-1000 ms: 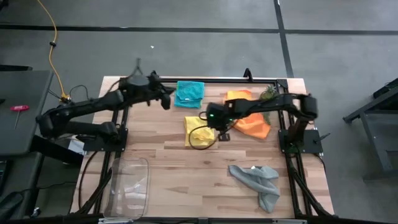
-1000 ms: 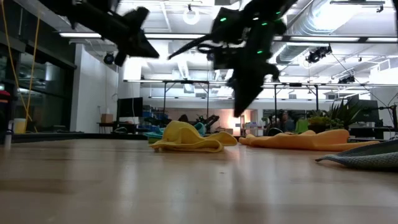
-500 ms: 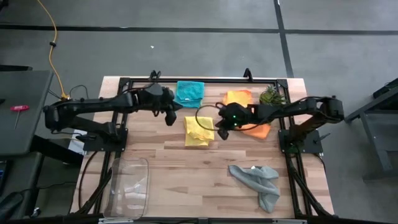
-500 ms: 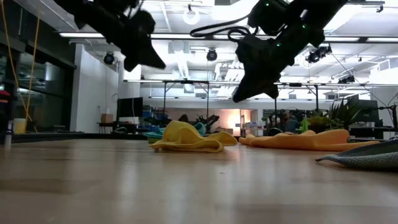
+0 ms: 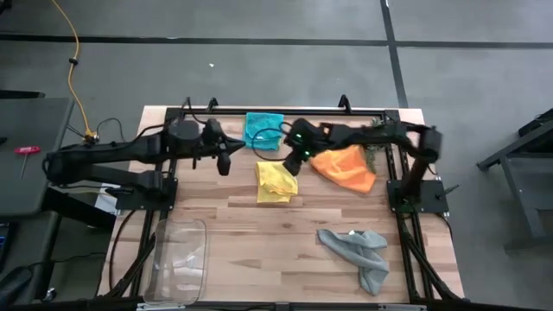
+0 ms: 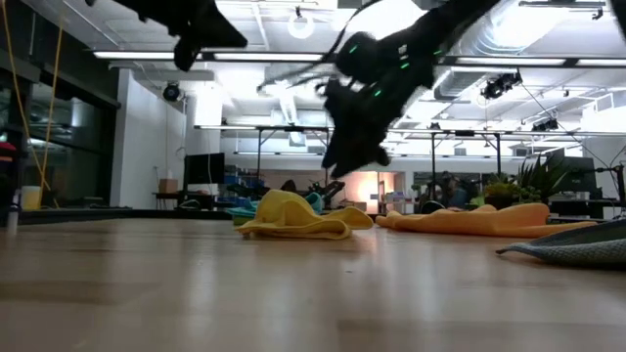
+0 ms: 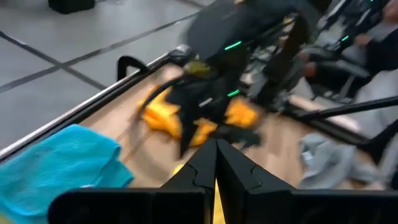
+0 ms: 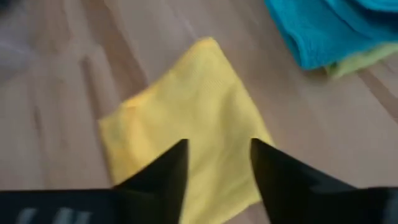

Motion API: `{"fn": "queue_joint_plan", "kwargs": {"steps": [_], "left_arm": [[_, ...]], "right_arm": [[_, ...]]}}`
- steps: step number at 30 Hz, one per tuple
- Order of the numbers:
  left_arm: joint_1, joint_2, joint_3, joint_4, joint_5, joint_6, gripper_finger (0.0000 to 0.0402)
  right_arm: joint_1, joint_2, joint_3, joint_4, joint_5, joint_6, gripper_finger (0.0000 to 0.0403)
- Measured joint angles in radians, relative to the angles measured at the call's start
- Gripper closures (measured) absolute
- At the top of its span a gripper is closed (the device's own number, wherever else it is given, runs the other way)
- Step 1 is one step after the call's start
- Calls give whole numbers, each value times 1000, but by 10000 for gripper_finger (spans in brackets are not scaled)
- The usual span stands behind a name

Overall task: Fold microfiber towels
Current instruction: Stack the yellow microfiber towel on the folded microfiber towels

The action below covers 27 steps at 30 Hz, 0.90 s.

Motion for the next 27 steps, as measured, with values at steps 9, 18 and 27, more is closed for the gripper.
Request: {"fn": "queue_joint_plan", "kwargs": {"steps": [9,18,27], "left_arm": [[-100,-77,0,-5,-3,-100,402],[-158,-72,0,-52,-58,-136,402],[-177,-72,-1,-62,-94,-118,402]], "right_arm": [[-33,275,286,-174,-100,-211,143],[-25,320,306,-285,-19,-362,150],[14,314,270,-280,62,-401,221]]}}
